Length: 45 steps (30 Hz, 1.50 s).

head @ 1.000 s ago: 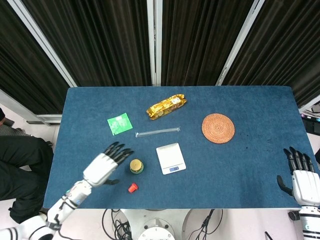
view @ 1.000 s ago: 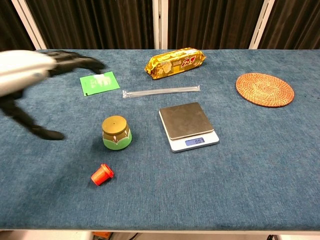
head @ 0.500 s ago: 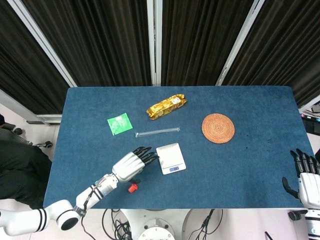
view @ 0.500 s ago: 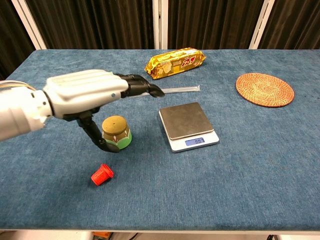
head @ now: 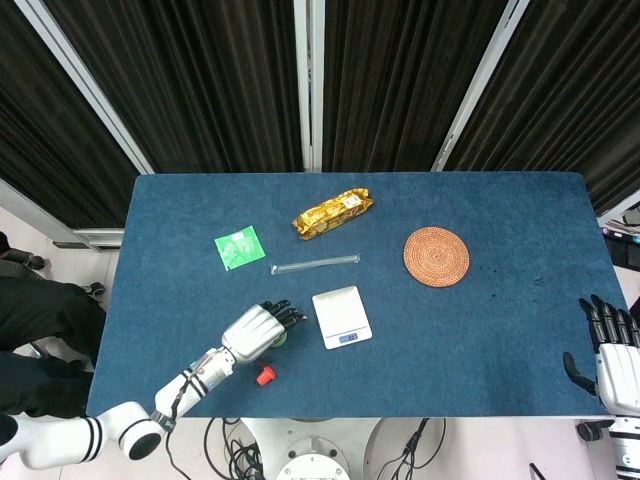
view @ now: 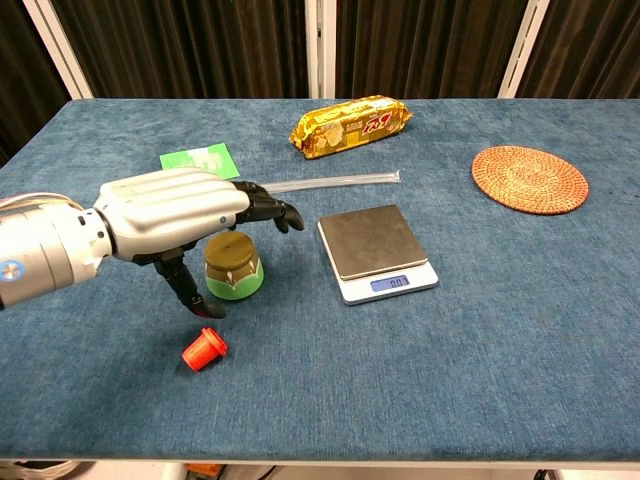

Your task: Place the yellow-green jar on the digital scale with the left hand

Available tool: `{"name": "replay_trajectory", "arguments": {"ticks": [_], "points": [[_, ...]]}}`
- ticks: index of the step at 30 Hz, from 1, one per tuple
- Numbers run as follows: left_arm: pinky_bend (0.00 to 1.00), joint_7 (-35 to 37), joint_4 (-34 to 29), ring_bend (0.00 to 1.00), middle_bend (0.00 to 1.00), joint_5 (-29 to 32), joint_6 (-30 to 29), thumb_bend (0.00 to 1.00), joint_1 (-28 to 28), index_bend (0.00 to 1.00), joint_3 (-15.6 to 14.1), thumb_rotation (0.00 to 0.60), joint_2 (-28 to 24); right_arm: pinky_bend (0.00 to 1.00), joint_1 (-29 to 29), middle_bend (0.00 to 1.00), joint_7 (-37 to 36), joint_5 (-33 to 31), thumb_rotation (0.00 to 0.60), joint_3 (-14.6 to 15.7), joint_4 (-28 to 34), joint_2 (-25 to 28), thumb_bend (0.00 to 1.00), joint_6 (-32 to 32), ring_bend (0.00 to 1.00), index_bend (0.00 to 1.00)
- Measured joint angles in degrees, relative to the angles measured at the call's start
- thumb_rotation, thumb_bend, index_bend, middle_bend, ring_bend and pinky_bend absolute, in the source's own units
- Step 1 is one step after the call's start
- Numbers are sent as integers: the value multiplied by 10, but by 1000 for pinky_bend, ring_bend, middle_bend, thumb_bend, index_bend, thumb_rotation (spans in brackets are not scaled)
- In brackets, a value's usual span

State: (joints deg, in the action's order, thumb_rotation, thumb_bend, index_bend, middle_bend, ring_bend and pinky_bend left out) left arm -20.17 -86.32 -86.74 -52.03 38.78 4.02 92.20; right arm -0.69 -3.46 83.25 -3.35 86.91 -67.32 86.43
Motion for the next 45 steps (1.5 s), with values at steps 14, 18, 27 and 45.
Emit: {"name": "replay_trajectory", "arguments": {"ticks": [14,18,27,45], "points": [[660,20,18,437,441,30,-18,249,-2,454,-1,600,21,0,4,0,3,4,600,1,-3,-3,306,-6,0,0],[680,20,28,454,452,38,-20,281,-2,467,-1,600,29,0,3,0,1,2,600,1,-5,-3,307,-8,0,0],[685,28,17,458,456,35,-37,283,10,473,20,600,28,0,5,0,0,0,600,2,-9,-5,308,-14,0,0],[695,38,60,475,477,124,41,297,134,492,122,600,106,0,8,0,-23,3,600,-8,-20,-14,308,-3,0,0]]}}
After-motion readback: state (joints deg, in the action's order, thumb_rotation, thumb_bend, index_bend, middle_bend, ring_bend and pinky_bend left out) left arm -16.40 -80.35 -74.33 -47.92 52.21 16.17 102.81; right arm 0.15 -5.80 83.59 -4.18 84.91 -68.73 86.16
